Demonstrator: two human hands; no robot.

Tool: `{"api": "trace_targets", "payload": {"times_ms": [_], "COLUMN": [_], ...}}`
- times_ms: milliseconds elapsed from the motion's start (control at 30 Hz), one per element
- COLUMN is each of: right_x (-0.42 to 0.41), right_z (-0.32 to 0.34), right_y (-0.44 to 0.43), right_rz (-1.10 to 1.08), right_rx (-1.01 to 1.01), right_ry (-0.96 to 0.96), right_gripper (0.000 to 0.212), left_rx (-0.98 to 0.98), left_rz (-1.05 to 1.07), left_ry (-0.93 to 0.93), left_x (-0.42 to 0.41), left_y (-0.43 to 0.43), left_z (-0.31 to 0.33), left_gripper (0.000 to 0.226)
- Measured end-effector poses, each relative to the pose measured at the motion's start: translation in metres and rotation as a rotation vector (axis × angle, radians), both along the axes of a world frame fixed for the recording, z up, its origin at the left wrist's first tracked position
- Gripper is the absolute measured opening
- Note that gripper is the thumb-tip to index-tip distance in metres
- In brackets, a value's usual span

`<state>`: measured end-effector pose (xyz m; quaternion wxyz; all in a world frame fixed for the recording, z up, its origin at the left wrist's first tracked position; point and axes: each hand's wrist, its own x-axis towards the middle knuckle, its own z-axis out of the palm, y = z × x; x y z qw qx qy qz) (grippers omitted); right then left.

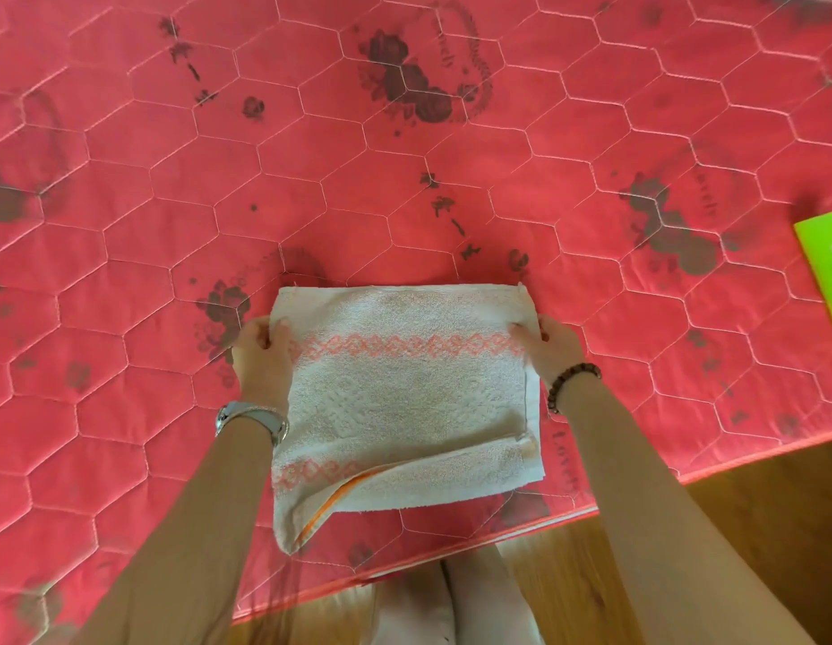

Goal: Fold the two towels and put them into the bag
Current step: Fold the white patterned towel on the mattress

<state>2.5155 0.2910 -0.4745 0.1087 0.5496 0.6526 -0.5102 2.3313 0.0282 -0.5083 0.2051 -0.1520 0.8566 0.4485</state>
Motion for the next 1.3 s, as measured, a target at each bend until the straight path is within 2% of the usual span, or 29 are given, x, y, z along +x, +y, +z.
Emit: {"api": "trace_targets", "payload": {"times_ms": [100, 167, 267, 333, 433, 533, 700, 767, 900, 967, 1000, 1033, 1100, 1200, 1300], "right_x": [-0.01, -0.017, -0.023, -0.025, -0.026, -0.023, -0.029, -0.031, -0.038, -0.042, -0.044, -0.046, -0.051, -0.054, -0.054], "right_z": [0.004, 0.007, 0.009, 0.007, -0.001, -0.013, -0.019, -0.023, -0.029, -0.031, -0.033, -0.037, -0.042, -0.047, -0.049], "right_y": [0.009, 0.011, 0.011, 0.011, 0.011, 0.009, 0.008, 0.008, 0.009, 0.013, 0.017, 0.021, 0.028, 0.032, 0.032], "right_rz": [0.045, 0.069, -0.045, -0.154, -0.201, -0.177, -0.241, -0.17, 0.044, 0.065, 0.051, 0.033, -0.003, -0.019, -0.018], "right_rx": [-0.044, -0.04, 0.063, 0.147, 0.155, 0.136, 0.288, 0.307, 0.42, 0.475, 0.476, 0.467, 0.434, 0.421, 0.428], "right_ry": [0.032, 0.05, 0.212, 0.281, 0.202, 0.144, 0.096, 0.088, 0.086, 0.085, 0.087, 0.079, 0.048, -0.002, -0.008], "right_gripper": [0.03, 0.029, 0.017, 0.019, 0.023, 0.03, 0.02, 0.017, 0.028, 0.018, 0.021, 0.035, 0.051, 0.053, 0.053], "left_rx": [0.026, 0.048, 0.087, 0.096, 0.081, 0.059, 0.048, 0.049, 0.029, -0.006, -0.012, -0.008, 0.008, -0.046, -0.108], "left_rz": [0.019, 0.032, 0.032, 0.041, 0.079, 0.108, 0.072, 0.065, 0.011, -0.054, -0.077, -0.091, -0.104, -0.125, -0.153], "left_ry": [0.031, 0.05, 0.128, 0.186, 0.171, 0.098, 0.102, 0.097, 0.121, 0.157, 0.166, 0.174, 0.199, 0.214, 0.162], "left_x": [-0.006, -0.009, -0.012, -0.014, -0.017, -0.018, -0.014, -0.011, -0.009, -0.013, -0.017, -0.02, -0.028, -0.041, -0.052], "left_y": [0.002, 0.002, 0.002, 0.003, 0.004, 0.005, 0.004, 0.002, -0.006, -0.005, -0.004, -0.001, 0.005, 0.011, 0.012], "left_z": [0.002, 0.003, 0.006, 0.009, 0.005, -0.001, -0.004, -0.004, -0.008, -0.011, -0.012, -0.011, -0.012, -0.016, -0.02], "left_gripper": [0.009, 0.008, 0.017, 0.019, 0.003, 0.022, 0.031, 0.035, 0.048, 0.052, 0.053, 0.054, 0.052, 0.042, 0.019]}}
